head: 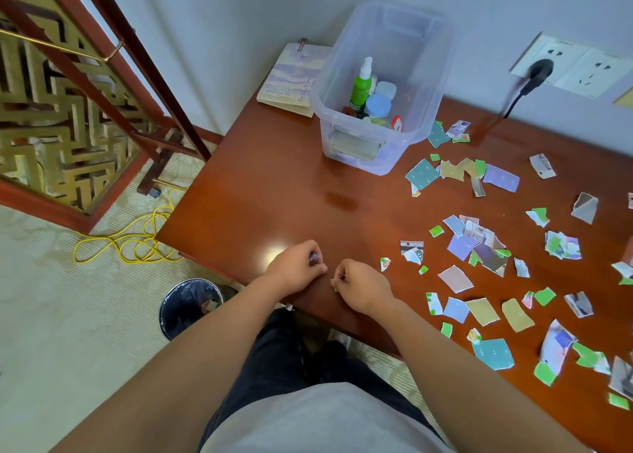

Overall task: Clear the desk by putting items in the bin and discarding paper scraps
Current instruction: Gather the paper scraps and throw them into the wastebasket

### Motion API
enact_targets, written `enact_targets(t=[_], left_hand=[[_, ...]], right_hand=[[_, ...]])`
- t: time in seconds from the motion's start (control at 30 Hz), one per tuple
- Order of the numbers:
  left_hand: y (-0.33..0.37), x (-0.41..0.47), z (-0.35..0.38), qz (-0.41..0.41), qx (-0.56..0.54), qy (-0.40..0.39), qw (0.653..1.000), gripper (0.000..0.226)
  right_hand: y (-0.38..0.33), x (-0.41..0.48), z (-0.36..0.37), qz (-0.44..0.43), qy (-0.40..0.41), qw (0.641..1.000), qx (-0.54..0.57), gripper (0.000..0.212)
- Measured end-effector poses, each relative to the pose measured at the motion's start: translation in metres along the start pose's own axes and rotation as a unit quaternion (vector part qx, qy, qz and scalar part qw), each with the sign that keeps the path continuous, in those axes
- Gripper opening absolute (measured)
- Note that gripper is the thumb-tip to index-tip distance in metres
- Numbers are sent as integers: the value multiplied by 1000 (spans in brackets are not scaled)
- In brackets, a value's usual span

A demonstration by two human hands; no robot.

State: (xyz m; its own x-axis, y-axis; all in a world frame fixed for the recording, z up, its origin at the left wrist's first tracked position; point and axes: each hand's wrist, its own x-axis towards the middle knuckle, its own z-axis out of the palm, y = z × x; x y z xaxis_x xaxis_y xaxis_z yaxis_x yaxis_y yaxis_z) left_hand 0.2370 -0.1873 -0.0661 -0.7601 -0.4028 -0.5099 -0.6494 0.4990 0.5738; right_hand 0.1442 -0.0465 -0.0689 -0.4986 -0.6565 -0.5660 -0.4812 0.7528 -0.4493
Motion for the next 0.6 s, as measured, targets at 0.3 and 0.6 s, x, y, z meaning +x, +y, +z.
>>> enact_targets(t=[0.3, 0.6], left_hand=[[26, 0, -5, -137, -394, 36, 908, 12], [16, -22, -51, -124, -691, 103, 704, 14]], right_hand=[[-10, 0, -36, 101, -55, 834, 539, 36], [-78, 13, -51, 46, -143, 746, 649, 40]])
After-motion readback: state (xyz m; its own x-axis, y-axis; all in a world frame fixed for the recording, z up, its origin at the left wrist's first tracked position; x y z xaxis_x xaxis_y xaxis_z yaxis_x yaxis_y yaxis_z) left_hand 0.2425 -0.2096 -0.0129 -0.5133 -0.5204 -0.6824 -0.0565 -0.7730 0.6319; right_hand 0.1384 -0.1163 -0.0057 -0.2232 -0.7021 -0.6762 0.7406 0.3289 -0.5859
